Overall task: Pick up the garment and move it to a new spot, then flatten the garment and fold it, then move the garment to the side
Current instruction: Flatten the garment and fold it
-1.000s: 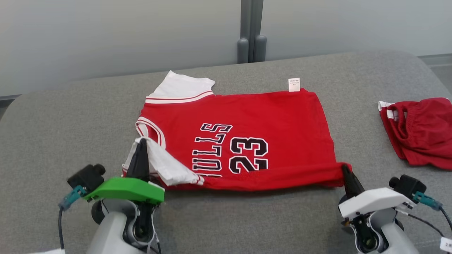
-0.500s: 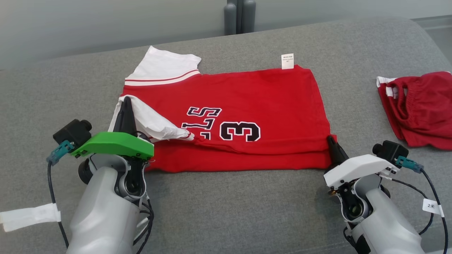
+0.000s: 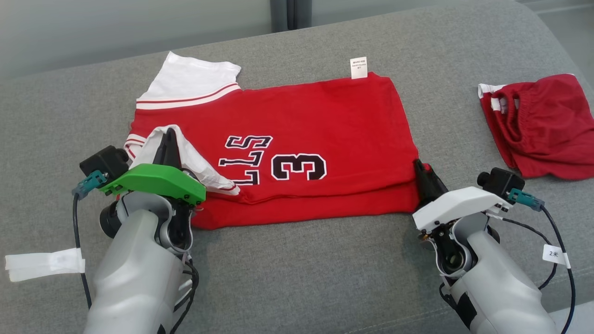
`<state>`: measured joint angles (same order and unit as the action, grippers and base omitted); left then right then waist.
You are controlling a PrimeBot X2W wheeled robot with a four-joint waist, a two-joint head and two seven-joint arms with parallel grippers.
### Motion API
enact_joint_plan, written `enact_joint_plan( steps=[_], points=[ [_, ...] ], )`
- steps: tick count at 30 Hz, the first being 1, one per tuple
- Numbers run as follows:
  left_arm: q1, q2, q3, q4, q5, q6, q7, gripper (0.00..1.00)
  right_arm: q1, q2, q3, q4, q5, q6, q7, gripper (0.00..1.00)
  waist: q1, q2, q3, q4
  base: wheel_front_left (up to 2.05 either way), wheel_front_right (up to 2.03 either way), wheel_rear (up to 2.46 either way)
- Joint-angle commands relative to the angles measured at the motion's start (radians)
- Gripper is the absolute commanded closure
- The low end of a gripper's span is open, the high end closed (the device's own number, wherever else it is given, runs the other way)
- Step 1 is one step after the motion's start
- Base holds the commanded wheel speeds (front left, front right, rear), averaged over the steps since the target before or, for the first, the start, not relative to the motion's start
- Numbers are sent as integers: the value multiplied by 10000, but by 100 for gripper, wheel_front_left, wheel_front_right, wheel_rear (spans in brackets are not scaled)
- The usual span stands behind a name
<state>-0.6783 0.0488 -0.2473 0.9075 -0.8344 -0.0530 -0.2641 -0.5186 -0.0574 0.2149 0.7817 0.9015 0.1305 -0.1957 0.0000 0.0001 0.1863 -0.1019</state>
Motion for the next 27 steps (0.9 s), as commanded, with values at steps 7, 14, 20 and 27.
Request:
enact_joint_plan(
  steps=[7, 14, 20, 27],
  points=[
    [-17, 32, -311, -58, -251, -407, -1, 0, -88, -79, 259, -246, 312, 4, -308, 0, 0, -1, -144, 137, 0, 0, 0],
    [643, 36, -506, -664, -655, -606, -1, 0, 413, -388, 242, -1035, 166, 4, -590, 0, 0, -1, -449, 408, 0, 0, 0],
    [1576, 36, -29, -1288, -317, -590, -1, 0, 990, -600, -141, -1595, -411, 4, -684, 0, 0, -1, -765, 581, 0, 0, 0],
    [2911, 34, 622, -1696, 253, -375, -1, 0, 2100, -517, -1305, -2670, -2163, 4, -689, 0, 0, -1, -1236, 700, 0, 0, 0]
  ],
)
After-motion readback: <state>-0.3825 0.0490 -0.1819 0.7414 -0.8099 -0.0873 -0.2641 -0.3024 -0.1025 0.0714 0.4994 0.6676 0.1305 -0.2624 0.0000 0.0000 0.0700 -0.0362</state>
